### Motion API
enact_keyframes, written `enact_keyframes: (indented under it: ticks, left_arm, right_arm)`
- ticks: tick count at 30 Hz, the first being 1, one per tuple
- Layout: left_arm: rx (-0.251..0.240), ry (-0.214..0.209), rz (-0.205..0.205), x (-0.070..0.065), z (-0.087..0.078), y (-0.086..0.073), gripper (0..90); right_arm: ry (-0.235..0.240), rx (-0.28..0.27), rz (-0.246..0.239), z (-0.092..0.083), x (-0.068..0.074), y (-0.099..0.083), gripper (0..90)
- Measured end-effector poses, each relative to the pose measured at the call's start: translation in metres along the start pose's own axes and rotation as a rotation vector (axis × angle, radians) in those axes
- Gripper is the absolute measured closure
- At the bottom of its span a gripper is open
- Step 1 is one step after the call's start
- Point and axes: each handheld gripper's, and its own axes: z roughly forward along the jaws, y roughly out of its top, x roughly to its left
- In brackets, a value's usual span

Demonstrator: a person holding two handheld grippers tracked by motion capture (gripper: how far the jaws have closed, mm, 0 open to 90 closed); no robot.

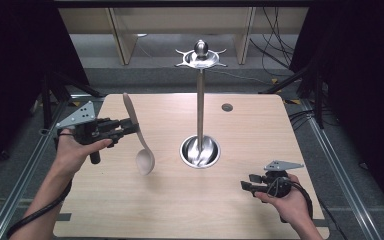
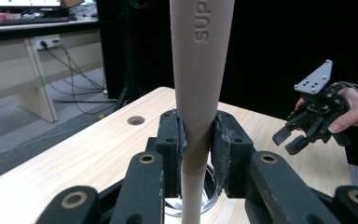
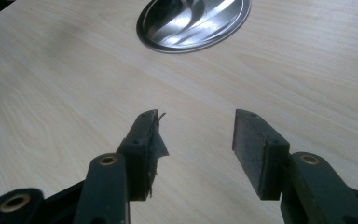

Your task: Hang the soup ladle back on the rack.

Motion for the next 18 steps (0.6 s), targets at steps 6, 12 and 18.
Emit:
enact_keyframes:
  ticks: [6, 12, 18]
  left_arm:
    - [0.000, -0.040, 0.028, 0.012, 0.008, 0.010, 72.9]
    - [-0.008, -0.058, 0.038, 0.019, 0.013, 0.016, 72.9]
    - [-0.010, -0.056, 0.042, 0.024, 0.018, 0.020, 72.8]
  right_arm:
    - [-0.001, -0.001, -0.001, 0.000, 0.000, 0.000, 51.6]
    - [0.017, 0.006, 0.037, 0.000, 0.002, 0.000, 51.6]
    - [0.023, -0.015, 0.034, 0.001, 0.001, -0.001, 51.6]
